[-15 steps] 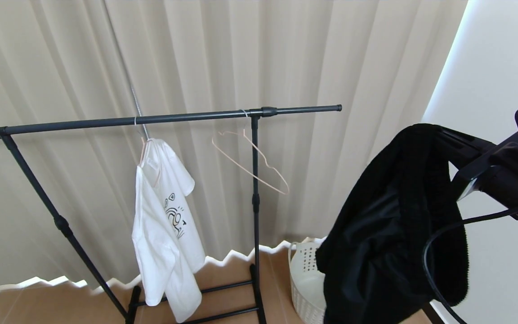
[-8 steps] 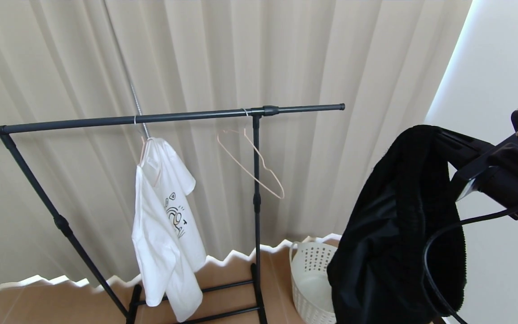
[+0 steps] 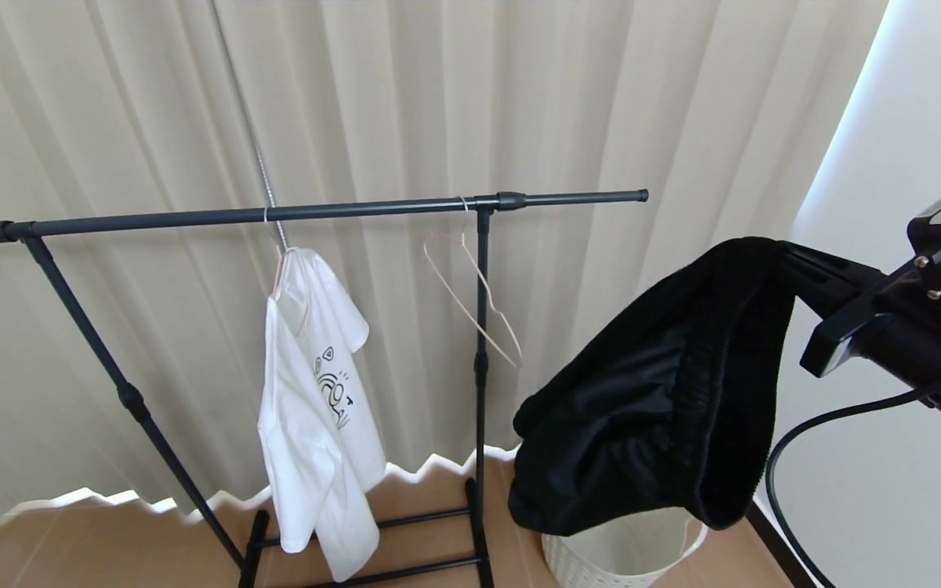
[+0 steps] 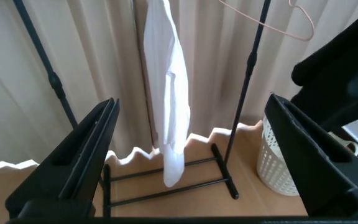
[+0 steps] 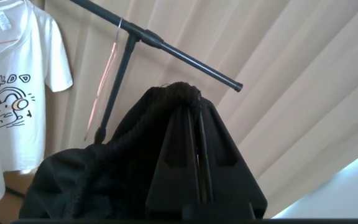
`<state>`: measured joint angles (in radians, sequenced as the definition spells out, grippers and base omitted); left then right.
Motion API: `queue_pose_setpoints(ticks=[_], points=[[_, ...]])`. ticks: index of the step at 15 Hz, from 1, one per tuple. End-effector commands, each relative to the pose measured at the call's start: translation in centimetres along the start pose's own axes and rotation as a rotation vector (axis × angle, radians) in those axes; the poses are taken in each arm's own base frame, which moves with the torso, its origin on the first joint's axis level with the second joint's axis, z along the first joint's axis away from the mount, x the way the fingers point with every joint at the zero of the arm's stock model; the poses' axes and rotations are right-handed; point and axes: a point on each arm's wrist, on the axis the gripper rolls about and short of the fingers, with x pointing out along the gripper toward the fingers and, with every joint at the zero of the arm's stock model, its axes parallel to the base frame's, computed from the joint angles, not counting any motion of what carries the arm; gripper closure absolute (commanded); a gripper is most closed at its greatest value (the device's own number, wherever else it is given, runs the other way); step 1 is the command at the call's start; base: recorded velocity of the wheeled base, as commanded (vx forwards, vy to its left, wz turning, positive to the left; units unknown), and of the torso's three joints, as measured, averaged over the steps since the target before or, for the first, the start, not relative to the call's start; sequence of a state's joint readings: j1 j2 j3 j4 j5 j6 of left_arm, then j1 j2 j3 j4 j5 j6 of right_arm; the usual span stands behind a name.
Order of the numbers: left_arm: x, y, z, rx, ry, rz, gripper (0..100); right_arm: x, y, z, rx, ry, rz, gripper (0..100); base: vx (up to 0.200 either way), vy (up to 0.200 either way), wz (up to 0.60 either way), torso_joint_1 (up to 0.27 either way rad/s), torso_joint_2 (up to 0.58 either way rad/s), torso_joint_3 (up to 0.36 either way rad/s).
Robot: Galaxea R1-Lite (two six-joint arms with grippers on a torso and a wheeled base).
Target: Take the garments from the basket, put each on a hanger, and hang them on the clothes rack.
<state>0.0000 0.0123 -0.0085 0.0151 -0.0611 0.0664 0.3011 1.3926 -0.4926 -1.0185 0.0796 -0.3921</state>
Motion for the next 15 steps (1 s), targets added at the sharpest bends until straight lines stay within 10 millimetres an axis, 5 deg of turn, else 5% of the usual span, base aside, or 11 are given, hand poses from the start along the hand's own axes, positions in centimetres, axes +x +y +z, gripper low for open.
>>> queue_pose_setpoints(ticks=[1, 4, 6, 9, 15], points=[[0.2, 0.0, 0.5, 0.094, 0.026, -0.006, 0, 0.5, 0.5, -0.1, 0.011, 0.014, 0.012, 100, 0.000, 0.000, 0.00, 0.000, 0.00, 0.000], [2.1, 0.2, 4.7, 0.018, 0.126, -0.097, 0, 2.6, 1.9, -0.1, 0.137, 0.047, -0.012, 100, 0.000, 0.000, 0.00, 0.000, 0.00, 0.000], [6.6, 0.4, 10.5, -0.205, 0.249, -0.275, 0, 4.2, 3.5, 0.0, 0.264, 0.146, 0.009, 100, 0.000, 0.000, 0.00, 0.000, 0.00, 0.000], [11.6, -3.2, 12.7, -0.317, 0.461, -0.569, 0, 4.9, 4.6, 0.5, 0.366, 0.261, 0.068, 100, 0.000, 0.000, 0.00, 0.000, 0.00, 0.000], [20.3, -12.0, 11.4, -0.195, 0.654, -0.574, 0, 5.7, 7.4, 0.4, 0.407, 0.315, 0.158, 100, 0.000, 0.000, 0.00, 0.000, 0.00, 0.000]])
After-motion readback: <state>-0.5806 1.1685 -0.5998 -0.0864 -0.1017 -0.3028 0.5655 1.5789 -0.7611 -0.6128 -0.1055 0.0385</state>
